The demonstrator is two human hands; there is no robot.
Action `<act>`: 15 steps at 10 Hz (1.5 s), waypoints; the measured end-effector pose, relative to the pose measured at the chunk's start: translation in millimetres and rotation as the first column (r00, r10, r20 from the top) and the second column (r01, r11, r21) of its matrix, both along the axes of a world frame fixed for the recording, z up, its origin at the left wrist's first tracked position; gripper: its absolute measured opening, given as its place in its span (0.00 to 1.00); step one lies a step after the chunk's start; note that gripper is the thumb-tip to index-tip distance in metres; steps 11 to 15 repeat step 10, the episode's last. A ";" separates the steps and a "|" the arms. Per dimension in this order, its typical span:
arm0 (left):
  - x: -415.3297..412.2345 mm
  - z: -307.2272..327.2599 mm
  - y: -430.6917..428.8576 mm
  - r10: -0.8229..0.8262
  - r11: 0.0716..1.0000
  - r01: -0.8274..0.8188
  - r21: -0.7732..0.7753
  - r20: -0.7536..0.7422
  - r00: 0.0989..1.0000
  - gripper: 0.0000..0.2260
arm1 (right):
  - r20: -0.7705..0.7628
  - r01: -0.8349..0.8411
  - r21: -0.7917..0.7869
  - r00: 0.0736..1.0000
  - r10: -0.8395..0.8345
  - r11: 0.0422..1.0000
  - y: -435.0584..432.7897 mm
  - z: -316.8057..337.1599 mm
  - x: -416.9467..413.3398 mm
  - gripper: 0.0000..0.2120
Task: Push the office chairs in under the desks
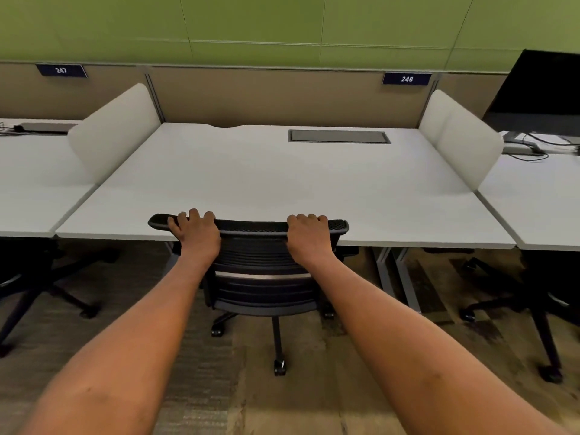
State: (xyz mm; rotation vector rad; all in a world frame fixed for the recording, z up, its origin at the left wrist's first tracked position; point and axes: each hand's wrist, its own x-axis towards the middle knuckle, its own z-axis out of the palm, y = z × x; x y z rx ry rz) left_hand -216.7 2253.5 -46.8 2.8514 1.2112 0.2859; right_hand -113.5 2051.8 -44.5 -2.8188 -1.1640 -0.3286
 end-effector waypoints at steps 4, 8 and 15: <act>-2.7 1.4 3.5 -0.003 0.999 0.003 -0.049 -0.004 1.000 0.19 | -0.032 -0.007 -0.033 0.999 0.006 0.999 8.0 2.7 -3.6 0.09; -49.6 -66.3 -113.2 -0.219 0.973 0.232 0.008 0.373 0.902 0.39 | 0.018 0.085 0.013 0.996 -0.085 0.996 -60.5 -47.4 -66.0 0.45; -64.8 -103.3 -187.9 -0.250 0.933 0.313 -0.178 0.306 0.919 0.33 | -0.181 0.225 0.019 0.959 -0.218 0.974 -120.1 -70.8 -97.4 0.36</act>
